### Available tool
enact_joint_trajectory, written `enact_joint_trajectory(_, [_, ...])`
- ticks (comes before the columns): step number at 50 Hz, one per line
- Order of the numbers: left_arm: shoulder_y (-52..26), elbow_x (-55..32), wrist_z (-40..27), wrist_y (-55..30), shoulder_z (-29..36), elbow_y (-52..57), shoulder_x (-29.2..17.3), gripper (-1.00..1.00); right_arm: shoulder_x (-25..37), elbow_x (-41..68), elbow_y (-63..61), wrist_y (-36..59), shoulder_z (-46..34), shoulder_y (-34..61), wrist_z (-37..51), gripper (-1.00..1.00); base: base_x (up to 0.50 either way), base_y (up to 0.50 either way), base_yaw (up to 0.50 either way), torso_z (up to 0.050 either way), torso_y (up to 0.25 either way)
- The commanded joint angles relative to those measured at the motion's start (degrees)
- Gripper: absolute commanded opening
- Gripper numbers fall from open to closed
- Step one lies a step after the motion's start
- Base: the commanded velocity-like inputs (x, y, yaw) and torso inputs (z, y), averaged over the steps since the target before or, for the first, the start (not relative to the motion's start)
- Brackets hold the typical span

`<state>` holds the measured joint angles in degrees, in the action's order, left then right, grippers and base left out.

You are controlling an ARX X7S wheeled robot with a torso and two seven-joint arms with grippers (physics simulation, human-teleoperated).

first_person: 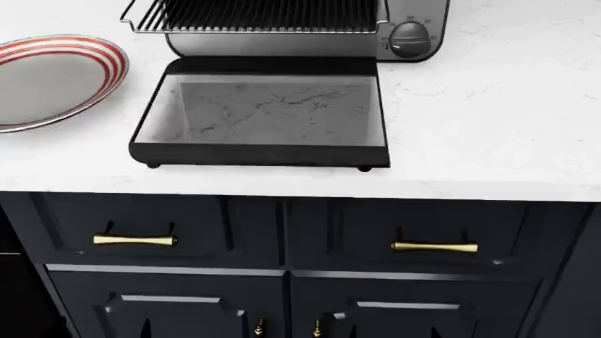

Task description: Pick the bread from the rack and place it on the plate on the counter.

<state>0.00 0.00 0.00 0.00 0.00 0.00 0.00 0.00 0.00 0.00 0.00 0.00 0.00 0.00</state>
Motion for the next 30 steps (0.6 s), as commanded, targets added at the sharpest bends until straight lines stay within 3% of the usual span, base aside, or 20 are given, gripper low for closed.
enact_joint_trajectory(1, [-0.2,-2.2,-2.5,0.1,2.5,-0.2,-2.1,1.0,3.3,3.3,0.2,-0.3,-4.0,0.2,4.0,1.0,0.0,0.0,0.0,0.0,0.0])
enact_joint_trajectory(21, [0.2,-4.8,-4.1,0.1,4.8,0.6,-4.1,1.0,4.9,5.3,-1.1,0.3,-5.6,-0.2,5.4,1.0,0.0,0.0,0.0,0.0,0.0])
enact_joint_trajectory(26, [1.4,-6.8,-3.4,0.3,4.8,3.6,-4.8,1.0,5.9,6.2,-5.7,2.8,-5.1,-1.0,6.2,1.0,0.0,0.0,0.0,0.044,0.052])
enact_joint_trajectory(30, [3.5,-7.2,-5.5,-5.1,4.3,14.6,-5.8,1.0,7.3,7.1,-12.7,7.7,-4.9,-1.8,6.5,1.0,0.0,0.0,0.0,0.048,0.065])
